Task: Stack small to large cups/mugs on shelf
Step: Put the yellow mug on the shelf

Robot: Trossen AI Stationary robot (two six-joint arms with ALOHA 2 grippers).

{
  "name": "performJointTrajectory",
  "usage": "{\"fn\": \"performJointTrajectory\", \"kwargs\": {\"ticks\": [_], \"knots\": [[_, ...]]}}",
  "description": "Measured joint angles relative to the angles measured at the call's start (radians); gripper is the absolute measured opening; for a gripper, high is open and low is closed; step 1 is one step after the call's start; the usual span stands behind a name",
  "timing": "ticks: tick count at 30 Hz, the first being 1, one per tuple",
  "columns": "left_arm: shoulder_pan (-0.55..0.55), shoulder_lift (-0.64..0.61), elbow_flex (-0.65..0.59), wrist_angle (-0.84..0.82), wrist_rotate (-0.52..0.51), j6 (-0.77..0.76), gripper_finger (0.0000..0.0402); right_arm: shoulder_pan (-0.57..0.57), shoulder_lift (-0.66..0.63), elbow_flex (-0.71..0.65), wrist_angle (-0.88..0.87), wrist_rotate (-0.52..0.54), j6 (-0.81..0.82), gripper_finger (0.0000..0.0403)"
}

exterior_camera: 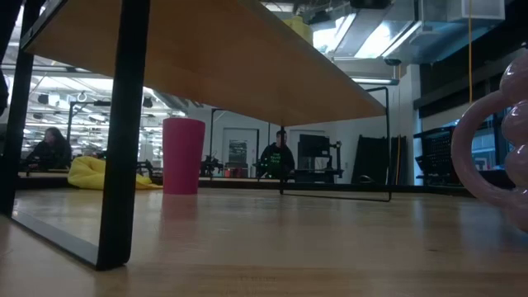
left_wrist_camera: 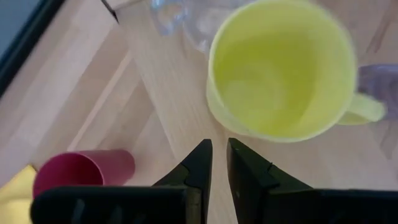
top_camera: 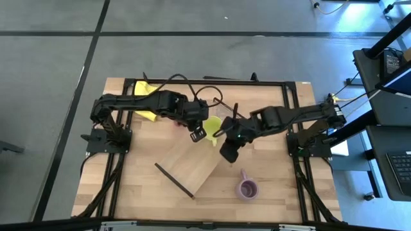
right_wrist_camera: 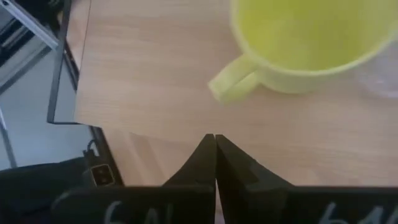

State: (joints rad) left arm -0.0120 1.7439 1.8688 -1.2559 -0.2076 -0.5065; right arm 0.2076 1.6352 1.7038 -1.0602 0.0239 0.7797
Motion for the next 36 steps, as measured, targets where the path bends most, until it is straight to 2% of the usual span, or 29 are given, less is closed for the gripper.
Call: {"fn": "performJointTrajectory", "kwargs": {"ticks": [6,11,21,25,30,36], "knots": [[-0.005,0.000,-0.090,0.040,0.019,-0.008,0.0043,0.019,0.000,-0.063,0.102,0.003,0.028,0.0002],[-0.007,0.000,-0.137,0.088,0.054,-0.011,0.0043,0.020,0.000,-0.101,0.152,0.055,0.031,0.0002],[-0.010,0.000,-0.140,0.114,0.056,-0.007,0.0043,0.019,-0.001,-0.175,0.379,0.062,0.027,0.0002],[-0.010,0.000,-0.140,0.113,0.053,-0.007,0.0043,0.017,-0.001,-0.182,0.417,0.072,0.024,0.0002],[-0.010,-0.019,-0.140,0.052,0.016,-0.007,0.0043,0.015,-0.001,-0.152,0.411,0.087,-0.075,0.0002],[-0.011,-0.057,-0.140,0.024,-0.048,-0.008,0.0043,0.015,-0.001,-0.055,0.354,0.167,-0.273,0.0002]]}}
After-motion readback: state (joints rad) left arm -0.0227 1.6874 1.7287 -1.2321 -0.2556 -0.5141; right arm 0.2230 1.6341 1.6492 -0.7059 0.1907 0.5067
